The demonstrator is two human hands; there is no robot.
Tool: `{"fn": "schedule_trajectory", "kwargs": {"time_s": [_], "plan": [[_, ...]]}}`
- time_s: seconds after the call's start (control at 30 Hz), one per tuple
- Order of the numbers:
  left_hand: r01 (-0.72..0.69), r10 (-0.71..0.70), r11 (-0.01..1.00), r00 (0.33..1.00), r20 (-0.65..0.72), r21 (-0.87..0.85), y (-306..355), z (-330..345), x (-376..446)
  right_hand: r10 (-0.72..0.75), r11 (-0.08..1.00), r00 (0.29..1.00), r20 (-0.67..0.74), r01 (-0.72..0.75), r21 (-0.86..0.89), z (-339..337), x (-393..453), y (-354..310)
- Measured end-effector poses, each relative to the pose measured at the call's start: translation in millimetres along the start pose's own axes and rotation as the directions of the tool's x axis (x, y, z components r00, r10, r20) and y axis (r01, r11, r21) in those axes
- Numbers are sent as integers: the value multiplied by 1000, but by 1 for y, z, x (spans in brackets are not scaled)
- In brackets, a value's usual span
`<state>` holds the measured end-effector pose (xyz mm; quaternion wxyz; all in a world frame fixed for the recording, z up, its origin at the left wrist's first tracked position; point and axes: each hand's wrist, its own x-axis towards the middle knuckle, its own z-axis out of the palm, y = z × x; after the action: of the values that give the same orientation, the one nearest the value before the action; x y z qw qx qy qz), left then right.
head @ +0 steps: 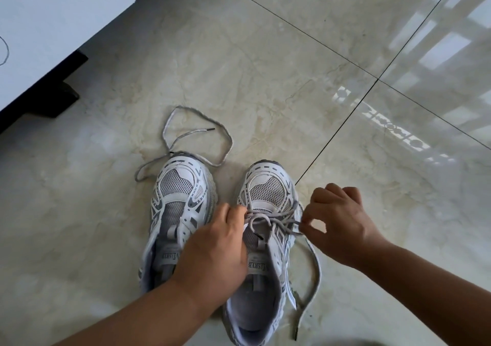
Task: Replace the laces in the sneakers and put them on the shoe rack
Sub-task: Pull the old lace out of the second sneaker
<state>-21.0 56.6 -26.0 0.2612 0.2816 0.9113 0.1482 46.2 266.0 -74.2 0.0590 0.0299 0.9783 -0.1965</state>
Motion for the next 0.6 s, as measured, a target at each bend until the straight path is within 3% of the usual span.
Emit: {"fn": "schedule_trajectory", "kwargs": {"time_s": [0.17, 0.3, 0.47, 0.6], "plan": [[4, -4, 1000, 1000, -9, 1, 2, 0, 0, -83, 977, 994, -77, 96, 190, -5, 14, -24], [25, -26, 1000, 1000, -16, -9, 3, 0, 1, -125, 987, 991, -42, 128, 97, 0, 13, -23], [15, -15, 1000, 1000, -12, -4, 2, -1, 1, -10, 992, 1000, 27, 14, -125, -2, -3, 7], [-27, 27, 1000, 1000, -16, -3, -2, 0, 1, -28, 999, 1000, 4, 28, 28, -7, 0, -12]]}}
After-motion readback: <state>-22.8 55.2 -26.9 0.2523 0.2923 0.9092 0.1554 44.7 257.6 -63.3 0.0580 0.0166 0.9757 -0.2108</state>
